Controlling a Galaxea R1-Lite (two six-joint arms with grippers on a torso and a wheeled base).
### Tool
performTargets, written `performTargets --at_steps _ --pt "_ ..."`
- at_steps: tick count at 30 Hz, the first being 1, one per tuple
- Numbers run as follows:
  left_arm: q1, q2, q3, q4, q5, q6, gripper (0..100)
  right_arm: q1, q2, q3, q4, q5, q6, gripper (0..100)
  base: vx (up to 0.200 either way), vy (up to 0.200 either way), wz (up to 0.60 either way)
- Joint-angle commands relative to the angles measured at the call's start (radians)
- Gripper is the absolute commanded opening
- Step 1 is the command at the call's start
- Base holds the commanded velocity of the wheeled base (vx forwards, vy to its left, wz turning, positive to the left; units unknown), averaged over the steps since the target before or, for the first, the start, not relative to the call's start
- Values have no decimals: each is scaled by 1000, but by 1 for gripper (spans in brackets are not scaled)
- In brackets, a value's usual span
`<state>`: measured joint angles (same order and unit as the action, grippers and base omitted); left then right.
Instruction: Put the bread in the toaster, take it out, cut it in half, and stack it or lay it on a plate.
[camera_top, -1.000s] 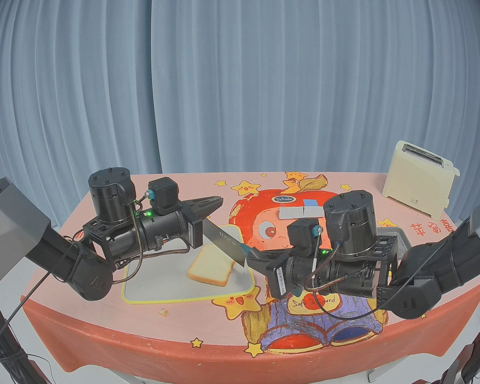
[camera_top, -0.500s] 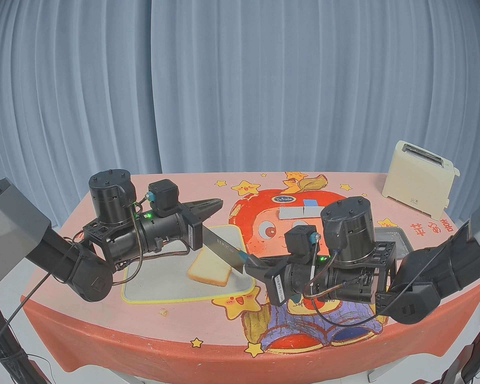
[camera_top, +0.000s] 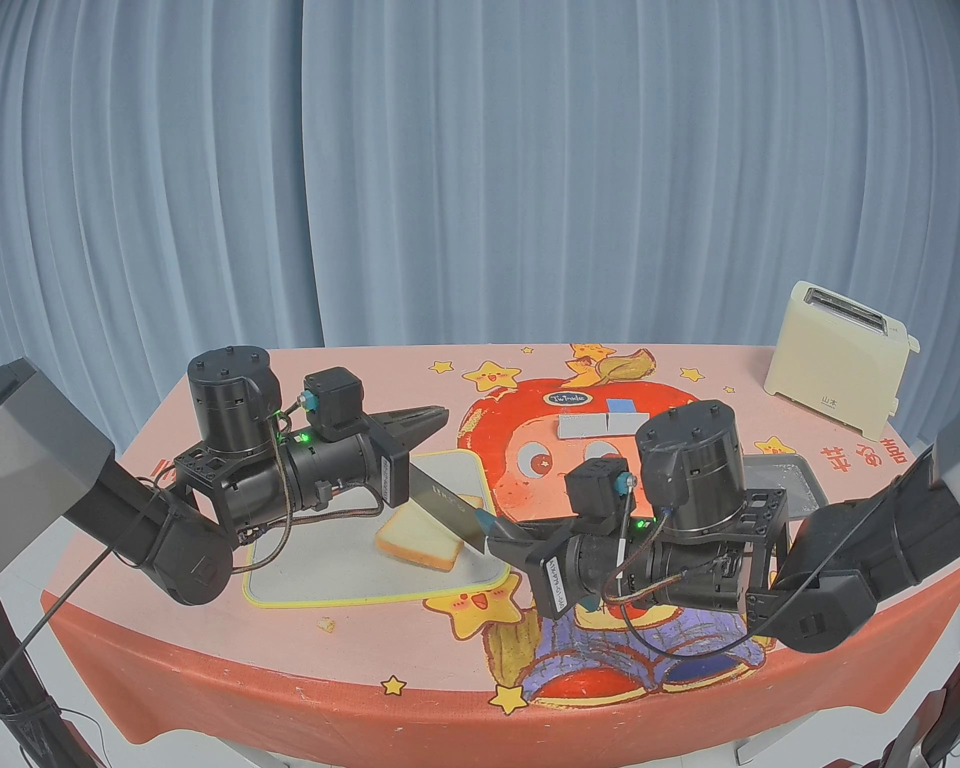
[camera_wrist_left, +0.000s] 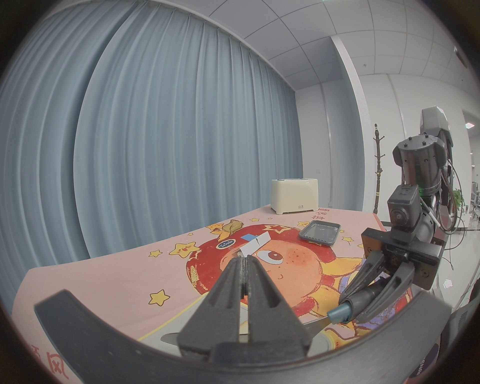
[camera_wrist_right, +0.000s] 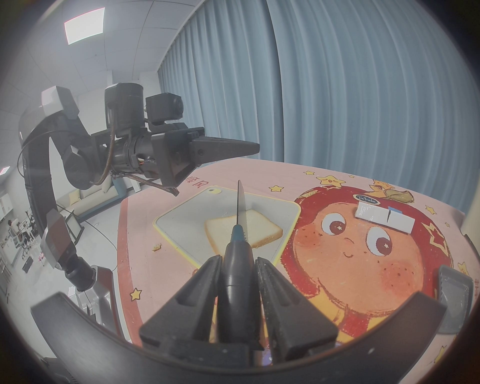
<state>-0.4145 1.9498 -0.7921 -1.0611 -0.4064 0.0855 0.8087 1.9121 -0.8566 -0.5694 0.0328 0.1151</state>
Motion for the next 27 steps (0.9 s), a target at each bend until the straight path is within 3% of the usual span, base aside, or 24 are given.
performTargets --at_steps 1,18,27 --pt "0 24 1 -2 0 2 0 4 4 5 0 1 0 0 0 0 0" --pt "-12 81 8 3 1 3 0 4 11 5 0 1 0 0 0 0 0" --pt "-15 83 11 7 37 0 0 -6 22 -2 0 -1 3 0 0 0 0"
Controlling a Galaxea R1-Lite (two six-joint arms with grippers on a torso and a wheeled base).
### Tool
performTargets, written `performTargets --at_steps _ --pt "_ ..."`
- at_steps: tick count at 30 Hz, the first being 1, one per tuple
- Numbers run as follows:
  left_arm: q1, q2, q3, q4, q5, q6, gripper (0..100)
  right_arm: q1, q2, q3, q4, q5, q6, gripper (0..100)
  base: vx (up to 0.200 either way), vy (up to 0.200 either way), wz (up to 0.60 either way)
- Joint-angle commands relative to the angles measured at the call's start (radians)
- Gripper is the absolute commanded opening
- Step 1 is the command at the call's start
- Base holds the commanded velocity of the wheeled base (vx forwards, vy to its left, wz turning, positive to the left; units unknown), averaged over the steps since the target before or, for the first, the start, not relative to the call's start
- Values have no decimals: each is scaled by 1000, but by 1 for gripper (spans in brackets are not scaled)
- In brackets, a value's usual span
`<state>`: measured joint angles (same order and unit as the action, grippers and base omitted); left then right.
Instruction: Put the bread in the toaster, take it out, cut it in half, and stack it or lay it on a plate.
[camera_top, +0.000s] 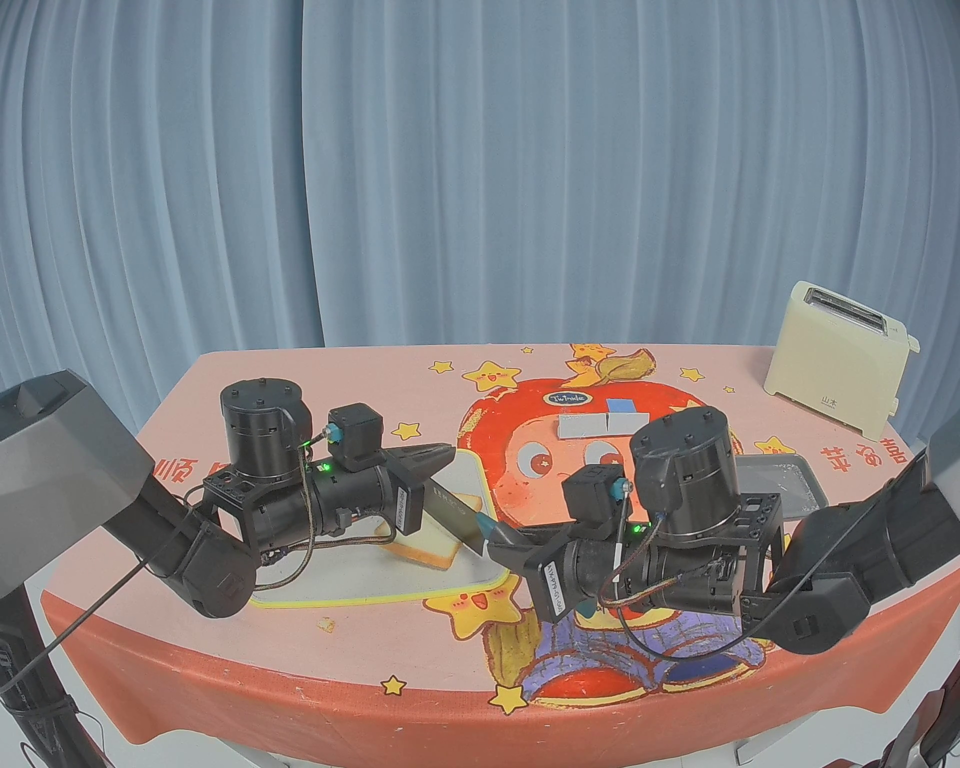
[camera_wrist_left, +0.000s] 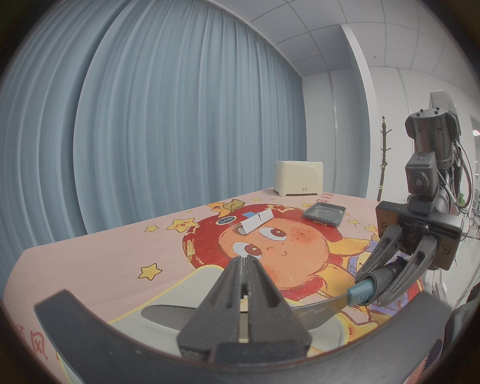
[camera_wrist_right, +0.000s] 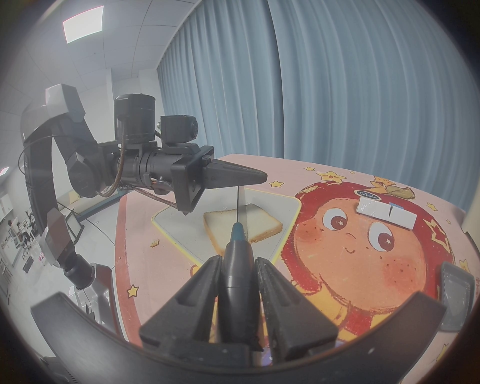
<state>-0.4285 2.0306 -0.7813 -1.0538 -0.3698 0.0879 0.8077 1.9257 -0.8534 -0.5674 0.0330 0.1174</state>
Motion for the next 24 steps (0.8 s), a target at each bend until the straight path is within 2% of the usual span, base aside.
performTargets --at_steps 1,7,24 --pt "1 0 2 0 0 -4 0 -8 9 -6 -2 -1 1 0 0 0 0" --pt "2 0 36 -2 2 -4 0 -10 6 -7 -3 1 1 0 0 0 0" --pt "7 29 10 -2 2 -5 0 -5 15 -9 -28 -1 4 0 0 0 0"
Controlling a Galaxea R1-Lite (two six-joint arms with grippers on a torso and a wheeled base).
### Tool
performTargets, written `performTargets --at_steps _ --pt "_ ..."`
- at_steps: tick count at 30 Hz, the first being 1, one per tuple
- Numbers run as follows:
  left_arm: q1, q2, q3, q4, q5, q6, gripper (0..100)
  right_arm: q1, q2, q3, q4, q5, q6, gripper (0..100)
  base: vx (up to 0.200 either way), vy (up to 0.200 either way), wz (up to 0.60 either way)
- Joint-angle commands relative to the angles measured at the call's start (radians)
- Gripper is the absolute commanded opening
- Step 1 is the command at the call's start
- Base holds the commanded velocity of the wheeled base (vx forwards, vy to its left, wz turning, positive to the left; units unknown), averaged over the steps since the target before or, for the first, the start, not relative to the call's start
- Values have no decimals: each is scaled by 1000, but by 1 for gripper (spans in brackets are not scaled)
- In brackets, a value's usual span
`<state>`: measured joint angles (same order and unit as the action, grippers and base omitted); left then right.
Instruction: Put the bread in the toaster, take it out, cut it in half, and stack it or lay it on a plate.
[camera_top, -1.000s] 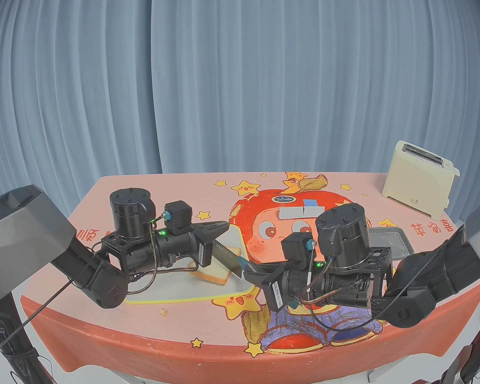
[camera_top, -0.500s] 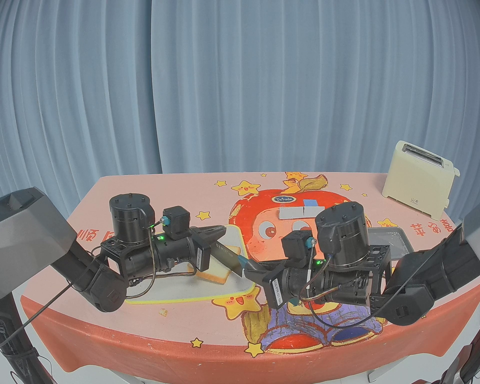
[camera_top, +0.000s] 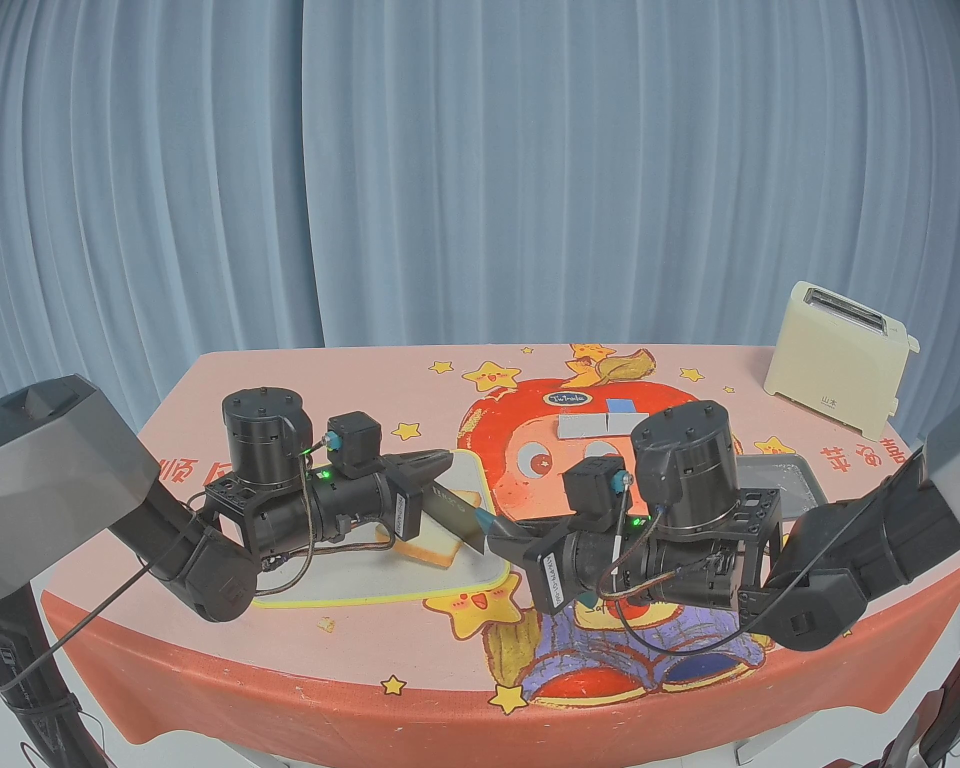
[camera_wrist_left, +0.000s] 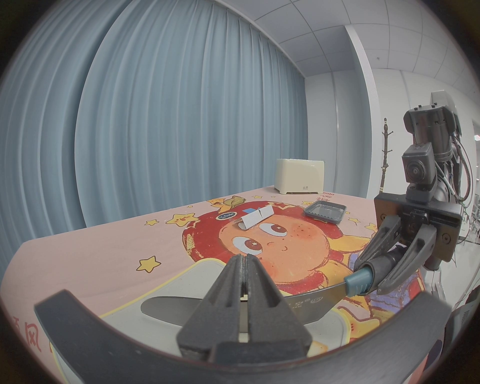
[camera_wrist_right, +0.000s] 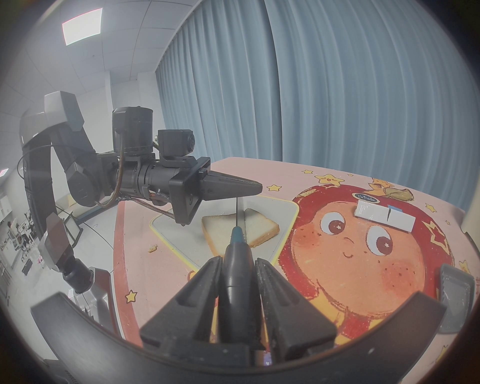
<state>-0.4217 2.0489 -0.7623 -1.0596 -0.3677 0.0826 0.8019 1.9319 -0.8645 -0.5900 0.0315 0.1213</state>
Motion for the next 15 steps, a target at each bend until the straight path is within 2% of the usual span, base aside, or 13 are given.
performTargets --at_steps 1,15 --pt "0 10 -17 4 1 0 0 0 18 4 -7 1 0 0 0 0 0" --pt "3 11 -20 4 1 -3 0 -9 33 -5 -11 1 0 0 0 0 0"
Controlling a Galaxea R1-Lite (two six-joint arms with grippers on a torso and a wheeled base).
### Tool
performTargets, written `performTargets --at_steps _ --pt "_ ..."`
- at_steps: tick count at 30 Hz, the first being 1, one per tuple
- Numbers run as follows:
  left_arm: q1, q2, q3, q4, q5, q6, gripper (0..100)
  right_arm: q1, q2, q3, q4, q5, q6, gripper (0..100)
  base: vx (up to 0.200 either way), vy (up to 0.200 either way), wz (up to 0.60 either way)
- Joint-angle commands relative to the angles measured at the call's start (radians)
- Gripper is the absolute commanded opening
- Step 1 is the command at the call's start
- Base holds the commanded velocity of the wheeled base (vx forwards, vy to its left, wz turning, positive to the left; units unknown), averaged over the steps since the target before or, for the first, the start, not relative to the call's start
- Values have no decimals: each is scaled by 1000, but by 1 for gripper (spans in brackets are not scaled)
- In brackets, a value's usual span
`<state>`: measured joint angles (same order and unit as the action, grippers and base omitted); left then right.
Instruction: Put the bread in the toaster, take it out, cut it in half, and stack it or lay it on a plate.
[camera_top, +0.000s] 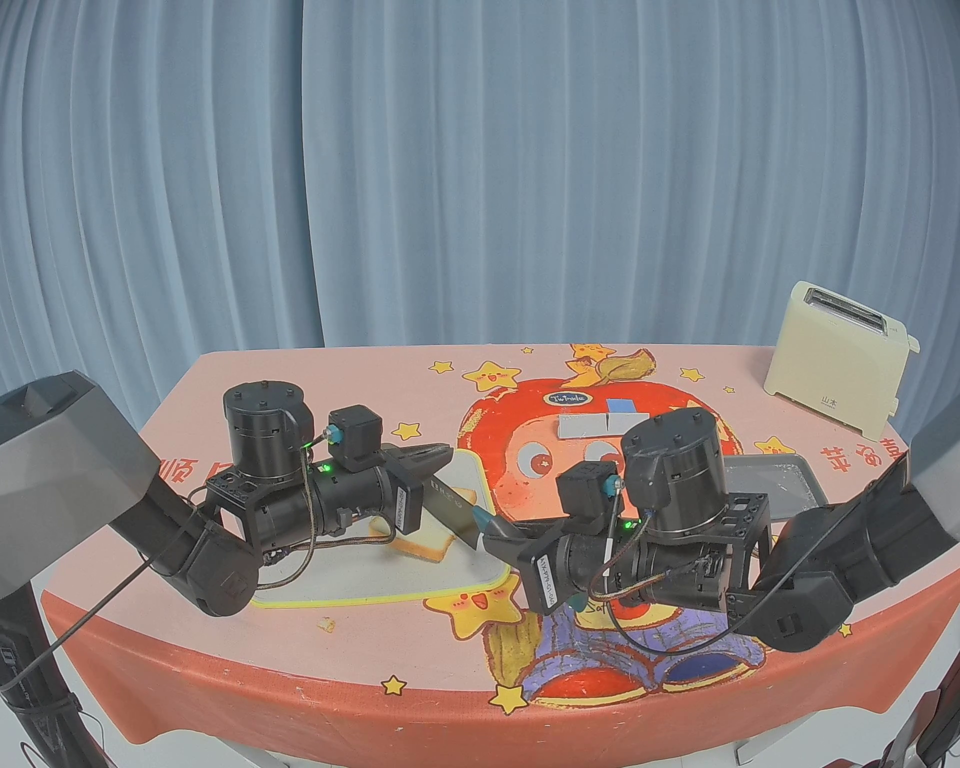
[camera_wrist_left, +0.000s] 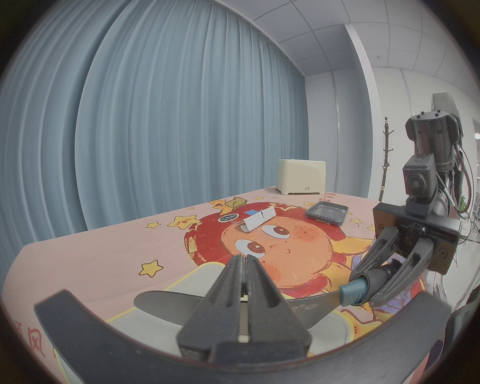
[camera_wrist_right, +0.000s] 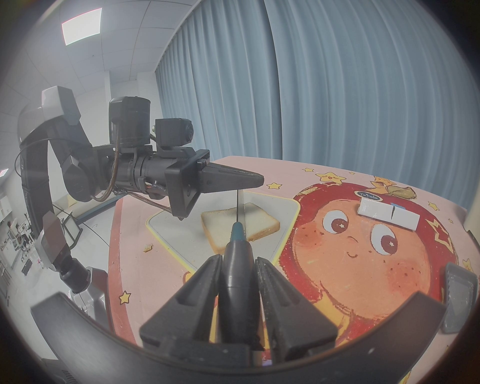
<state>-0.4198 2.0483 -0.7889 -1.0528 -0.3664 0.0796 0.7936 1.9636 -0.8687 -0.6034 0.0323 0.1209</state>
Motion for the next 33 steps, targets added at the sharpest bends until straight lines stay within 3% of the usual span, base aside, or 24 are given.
performTargets --at_steps 1,24,33 --pt "1 15 7 -3 0 0 0 -1 0 -1 2 0 0 0 0 0 0" --pt "-1 39 14 -10 20 -1 0 -10 -22 -32 2 0 3 0 0 0 0" --pt "-2 -46 -4 0 20 -4 0 -2 -23 -26 1 -2 6 0 0 0 0"
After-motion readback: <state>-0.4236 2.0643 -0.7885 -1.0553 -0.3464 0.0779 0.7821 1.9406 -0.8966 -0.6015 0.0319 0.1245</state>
